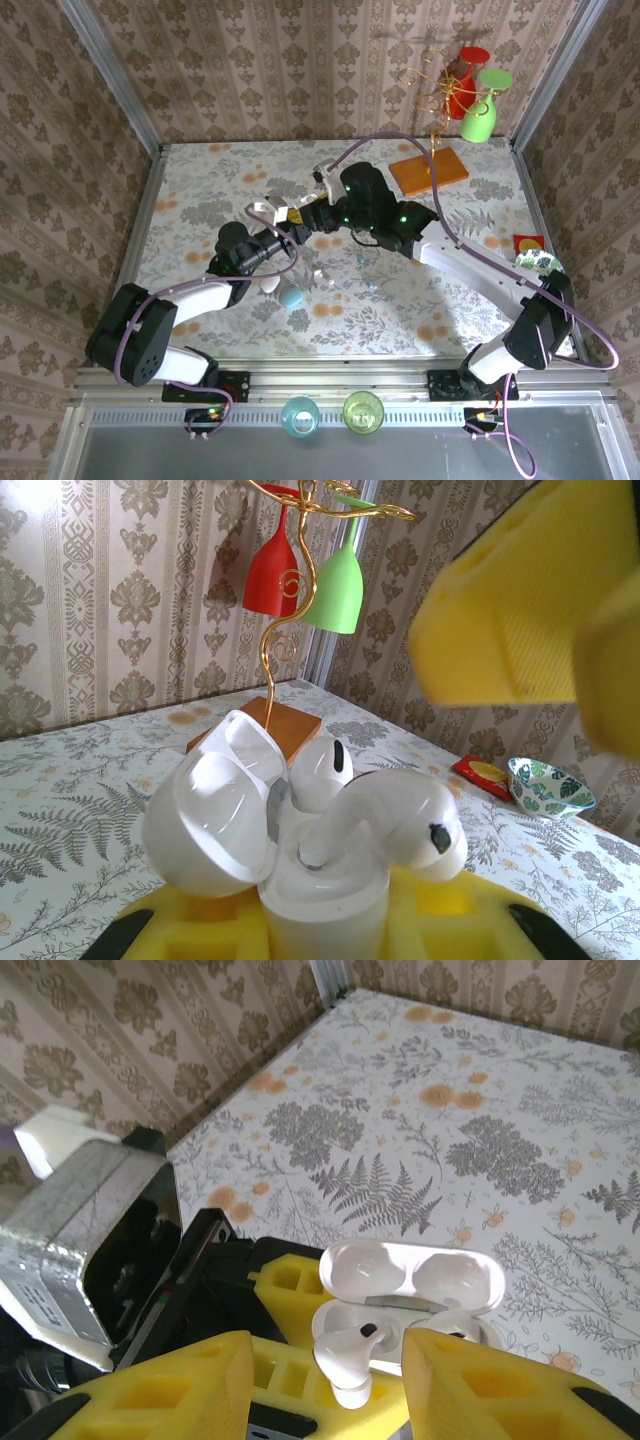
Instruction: Insert wireless bluetooth earbuds into charging case
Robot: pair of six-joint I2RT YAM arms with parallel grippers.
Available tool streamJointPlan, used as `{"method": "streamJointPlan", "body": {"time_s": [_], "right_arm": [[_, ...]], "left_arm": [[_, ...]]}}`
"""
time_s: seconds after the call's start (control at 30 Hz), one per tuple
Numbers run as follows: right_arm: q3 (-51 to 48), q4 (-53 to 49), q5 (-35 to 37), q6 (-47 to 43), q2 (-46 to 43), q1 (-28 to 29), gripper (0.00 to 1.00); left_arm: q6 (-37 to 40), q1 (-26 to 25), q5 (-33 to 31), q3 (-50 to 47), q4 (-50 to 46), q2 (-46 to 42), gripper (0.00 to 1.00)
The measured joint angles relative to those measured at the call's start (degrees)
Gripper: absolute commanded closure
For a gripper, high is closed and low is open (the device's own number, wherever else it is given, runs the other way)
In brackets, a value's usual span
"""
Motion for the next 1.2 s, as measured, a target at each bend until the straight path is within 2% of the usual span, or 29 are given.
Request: {"method": "streamJointPlan", "body": {"time_s": [0.7,0.9,1.2], "right_arm": [[3.1,-3.0,2.1,-1.6,4.3,0.9,0.64],[3.7,-4.0,2.1,-2.7,5.1,0.9,0.64],[4.9,-5.6,3.2,-3.8,6.1,0.9,0.74]], "left_arm": [[0.0,0.0,0.0,0.0,0.0,0.0,1.0],[0.0,0.0,0.0,0.0,-0.4,0.0,1.0],[0.0,0.1,0.1,0.0,-1.0,0.0,1.0]]}}
